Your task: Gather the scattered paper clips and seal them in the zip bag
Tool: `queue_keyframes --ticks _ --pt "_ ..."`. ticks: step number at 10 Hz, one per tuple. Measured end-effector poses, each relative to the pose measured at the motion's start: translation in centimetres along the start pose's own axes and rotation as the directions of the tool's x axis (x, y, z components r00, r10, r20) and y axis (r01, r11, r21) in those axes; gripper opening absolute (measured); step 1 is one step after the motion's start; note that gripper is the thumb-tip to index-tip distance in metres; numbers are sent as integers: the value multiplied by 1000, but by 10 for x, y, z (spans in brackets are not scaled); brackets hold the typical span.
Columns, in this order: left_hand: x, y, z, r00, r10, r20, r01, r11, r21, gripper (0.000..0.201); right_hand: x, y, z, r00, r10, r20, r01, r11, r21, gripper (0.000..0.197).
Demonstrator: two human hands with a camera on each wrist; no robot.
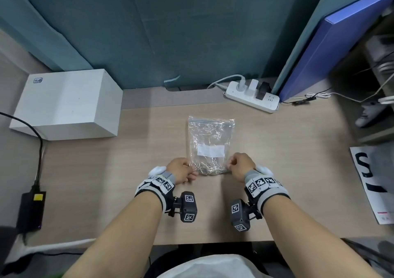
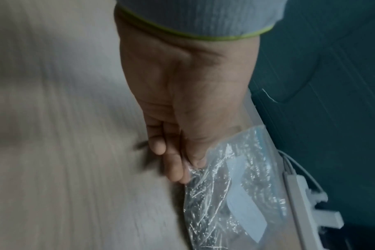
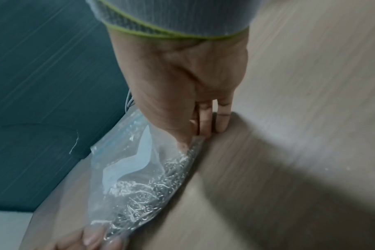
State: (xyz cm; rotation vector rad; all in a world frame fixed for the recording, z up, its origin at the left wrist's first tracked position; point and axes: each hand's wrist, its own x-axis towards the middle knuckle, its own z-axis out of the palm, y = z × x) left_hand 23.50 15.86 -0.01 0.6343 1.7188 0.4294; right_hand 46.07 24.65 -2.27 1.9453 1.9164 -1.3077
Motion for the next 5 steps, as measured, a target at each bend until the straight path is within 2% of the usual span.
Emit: queue_keyframes --ticks 1,2,3,4,5 --pt "-7 -7 -3 998 -30 -54 30 1000 -6 20 -8 10 5 997 67 -37 -61 986 153 12" --pt "-21 -13 -5 995 11 -100 -10 1000 11 22 -25 14 10 988 146 -46 -135 973 188 19" --pt "-28 -20 -6 998 -27 -64 34 992 124 19 -38 18 15 983 178 -38 -167 963 211 25" --pt "-44 -10 -8 997 -30 -67 55 911 410 17 -55 11 14 981 190 -30 -183 970 160 28" --pt "-58 12 -17 974 79 -213 72 781 620 36 -69 -14 -2 981 139 -134 -116 979 165 17"
